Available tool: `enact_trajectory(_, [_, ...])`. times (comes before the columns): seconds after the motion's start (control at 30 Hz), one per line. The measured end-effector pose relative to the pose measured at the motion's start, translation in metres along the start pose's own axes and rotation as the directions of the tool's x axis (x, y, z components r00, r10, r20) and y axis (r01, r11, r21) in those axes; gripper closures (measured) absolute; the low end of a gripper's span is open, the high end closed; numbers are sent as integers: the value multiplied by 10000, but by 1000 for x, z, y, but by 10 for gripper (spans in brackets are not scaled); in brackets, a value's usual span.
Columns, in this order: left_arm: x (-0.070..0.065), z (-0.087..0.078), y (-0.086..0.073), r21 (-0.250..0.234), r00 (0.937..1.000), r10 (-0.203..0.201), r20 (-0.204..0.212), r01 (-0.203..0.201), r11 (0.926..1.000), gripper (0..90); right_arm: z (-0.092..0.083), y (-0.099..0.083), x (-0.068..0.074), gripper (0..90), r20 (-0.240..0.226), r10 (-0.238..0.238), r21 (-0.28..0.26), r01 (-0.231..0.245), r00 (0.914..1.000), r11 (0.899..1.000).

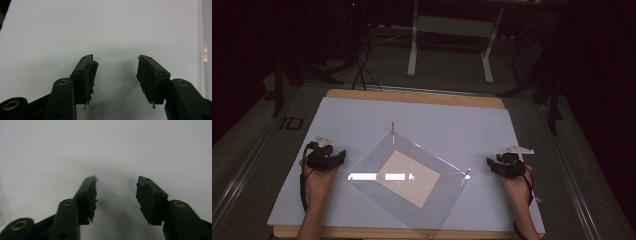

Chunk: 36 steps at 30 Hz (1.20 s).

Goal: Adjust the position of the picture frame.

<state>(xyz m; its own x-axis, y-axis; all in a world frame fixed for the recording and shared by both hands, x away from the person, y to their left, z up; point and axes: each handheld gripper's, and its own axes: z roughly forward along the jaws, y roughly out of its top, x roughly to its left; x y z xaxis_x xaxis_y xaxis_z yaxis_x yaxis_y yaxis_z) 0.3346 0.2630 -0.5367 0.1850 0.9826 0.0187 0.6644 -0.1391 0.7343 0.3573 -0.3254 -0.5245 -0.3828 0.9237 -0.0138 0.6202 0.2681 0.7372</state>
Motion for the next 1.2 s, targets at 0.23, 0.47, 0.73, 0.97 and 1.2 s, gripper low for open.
enact_trajectory(0.23, [-8, -3, 2, -88, 9982, 570, 176, -569, 9983, 475, -7, 1, 7, 561, 25, -416, -256, 417, 9991, 9988])
enact_trajectory(0.47, [-12, -3, 6, 171, 9966, 428, 700, -441, 9989, 463, -14, 4, 17, 650, -297, -915, -390, 903, 9954, 9951])
enact_trajectory(0.73, [-20, -7, 10, -205, 9872, 978, 1258, -959, 9952, 433, -25, 8, 31, 630, -1092, -1314, -585, 1256, 9853, 9904])
enact_trajectory(0.97, [-27, -7, 16, -245, 9752, 1412, 1706, -1391, 9900, 433, -34, 5, 41, 626, -1756, -1714, -729, 1608, 9694, 9843])
enact_trajectory(1.2, [-33, -4, 22, -336, 9699, 1463, 1948, -1424, 9892, 434, -42, 0, 51, 590, -2466, -2041, -965, 1855, 9474, 9779])
